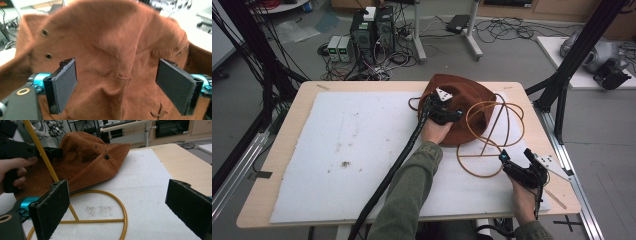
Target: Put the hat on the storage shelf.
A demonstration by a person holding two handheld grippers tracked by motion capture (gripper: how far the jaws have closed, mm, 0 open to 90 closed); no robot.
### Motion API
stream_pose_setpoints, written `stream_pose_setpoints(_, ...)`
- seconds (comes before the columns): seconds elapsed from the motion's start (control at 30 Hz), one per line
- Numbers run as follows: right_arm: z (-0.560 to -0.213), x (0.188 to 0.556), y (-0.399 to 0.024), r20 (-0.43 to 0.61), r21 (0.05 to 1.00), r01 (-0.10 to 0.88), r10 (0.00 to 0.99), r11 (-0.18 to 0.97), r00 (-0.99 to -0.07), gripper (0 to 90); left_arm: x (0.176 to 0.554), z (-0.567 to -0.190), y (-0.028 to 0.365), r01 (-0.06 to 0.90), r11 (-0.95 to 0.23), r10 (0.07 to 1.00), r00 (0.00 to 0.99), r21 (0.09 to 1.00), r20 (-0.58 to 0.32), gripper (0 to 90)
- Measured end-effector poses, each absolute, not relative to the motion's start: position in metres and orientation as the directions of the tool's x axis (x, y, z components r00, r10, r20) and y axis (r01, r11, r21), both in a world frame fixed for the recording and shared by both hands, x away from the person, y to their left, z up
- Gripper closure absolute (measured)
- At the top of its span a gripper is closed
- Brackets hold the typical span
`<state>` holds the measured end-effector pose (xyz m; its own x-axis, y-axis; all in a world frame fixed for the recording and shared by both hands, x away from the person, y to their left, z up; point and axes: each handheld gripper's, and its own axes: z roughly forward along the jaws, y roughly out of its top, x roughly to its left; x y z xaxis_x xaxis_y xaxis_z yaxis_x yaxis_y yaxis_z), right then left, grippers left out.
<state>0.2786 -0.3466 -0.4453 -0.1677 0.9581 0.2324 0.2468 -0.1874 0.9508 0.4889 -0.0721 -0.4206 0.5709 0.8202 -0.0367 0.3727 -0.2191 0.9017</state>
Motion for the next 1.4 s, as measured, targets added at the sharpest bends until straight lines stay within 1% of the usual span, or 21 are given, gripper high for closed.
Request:
stream_pose_setpoints(0.03,-0.445,0.279,-0.347,0.232,0.951,0.247,0.958,-0.187,-0.168,4.8,0.49,-0.423,-0.074,0.38,-0.223,0.819,0.572,0.898,-0.038,18.4)
stream_pose_setpoints(0.07,-0.445,0.279,-0.347,0.232,0.951,0.247,0.958,-0.187,-0.168,4.8,0.491,-0.426,-0.077,0.384,-0.239,0.82,0.572,0.892,-0.027,22.1)
stream_pose_setpoints(0.1,-0.445,0.279,-0.347,0.232,0.951,0.247,0.958,-0.187,-0.168,4.8,0.491,-0.426,-0.077,0.384,-0.239,0.82,0.572,0.892,-0.027,23.2)
stream_pose_setpoints(0.17,-0.445,0.279,-0.347,0.234,0.95,0.247,0.957,-0.189,-0.169,4.8,0.492,-0.427,-0.079,0.387,-0.235,0.822,0.569,0.892,-0.031,24.0)
stream_pose_setpoints(0.2,-0.445,0.279,-0.347,0.239,0.95,0.245,0.956,-0.194,-0.17,4.8,0.493,-0.427,-0.08,0.387,-0.235,0.822,0.568,0.891,-0.03,29.4)
stream_pose_setpoints(0.23,-0.445,0.279,-0.347,0.241,0.949,0.248,0.956,-0.195,-0.169,4.8,0.493,-0.426,-0.08,0.385,-0.23,0.824,0.565,0.894,-0.031,32.1)
stream_pose_setpoints(0.3,-0.445,0.279,-0.348,0.243,0.949,0.247,0.956,-0.198,-0.168,4.8,0.495,-0.426,-0.081,0.394,-0.218,0.831,0.554,0.893,-0.041,36.5)
stream_pose_setpoints(0.33,-0.445,0.279,-0.348,0.243,0.949,0.247,0.956,-0.198,-0.168,4.8,0.496,-0.427,-0.082,0.402,-0.213,0.836,0.546,0.891,-0.047,36.5)
stream_pose_setpoints(0.37,-0.445,0.279,-0.348,0.242,0.949,0.245,0.956,-0.198,-0.167,4.8,0.497,-0.427,-0.082,0.411,-0.206,0.838,0.543,0.888,-0.057,41.3)
stream_pose_setpoints(0.4,-0.445,0.279,-0.348,0.242,0.949,0.245,0.956,-0.198,-0.167,4.8,0.498,-0.428,-0.081,0.421,-0.197,0.839,0.539,0.886,-0.07,41.3)
stream_pose_setpoints(0.43,-0.445,0.279,-0.348,0.245,0.949,0.245,0.955,-0.201,-0.167,4.8,0.499,-0.429,-0.08,0.434,-0.191,0.843,0.532,0.88,-0.08,45.5)
stream_pose_setpoints(0.47,-0.445,0.279,-0.348,0.246,0.948,0.245,0.955,-0.202,-0.166,4.8,0.499,-0.43,-0.08,0.444,-0.187,0.844,0.529,0.876,-0.088,55.9)
stream_pose_setpoints(0.5,-0.445,0.279,-0.348,0.246,0.948,0.245,0.955,-0.202,-0.166,4.8,0.5,-0.43,-0.08,0.449,-0.193,0.847,0.525,0.872,-0.083,55.9)
stream_pose_setpoints(0.57,-0.445,0.279,-0.348,0.248,0.948,0.246,0.954,-0.203,-0.167,4.8,0.499,-0.429,-0.08,0.448,-0.205,0.849,0.524,0.87,-0.07,72.6)
stream_pose_setpoints(0.63,-0.445,0.279,-0.349,0.245,0.948,0.247,0.955,-0.2,-0.167,4.8,0.498,-0.427,-0.082,0.443,-0.223,0.846,0.53,0.868,-0.054,84.9)
stream_pose_setpoints(0.67,-0.445,0.279,-0.349,0.246,0.948,0.247,0.955,-0.201,-0.168,4.8,0.498,-0.426,-0.082,0.45,-0.234,0.842,0.537,0.862,-0.052,86.5)
stream_pose_setpoints(0.83,-0.445,0.278,-0.349,0.242,0.948,0.25,0.955,-0.196,-0.17,4.9,0.499,-0.421,-0.077,0.471,-0.218,0.843,0.533,0.855,-0.078,87.0)
stream_pose_setpoints(1.03,-0.445,0.278,-0.35,0.246,0.947,0.249,0.955,-0.2,-0.166,4.9,0.497,-0.416,-0.075,0.414,-0.252,0.85,0.527,0.875,-0.005,87.3)
stream_pose_setpoints(1.17,-0.445,0.277,-0.35,0.243,0.949,0.246,0.956,-0.199,-0.166,4.8,0.496,-0.411,-0.073,0.401,-0.232,0.849,0.529,0.886,-0.017,87.4)
stream_pose_setpoints(1.37,-0.445,0.277,-0.352,0.249,0.947,0.246,0.955,-0.205,-0.164,4.8,0.489,-0.391,-0.07,0.306,-0.193,0.865,0.502,0.932,0.015,87.2)
stream_pose_setpoints(1.4,-0.445,0.277,-0.352,0.249,0.947,0.246,0.955,-0.205,-0.164,4.8,0.489,-0.391,-0.07,0.306,-0.193,0.865,0.502,0.932,0.015,87.2)
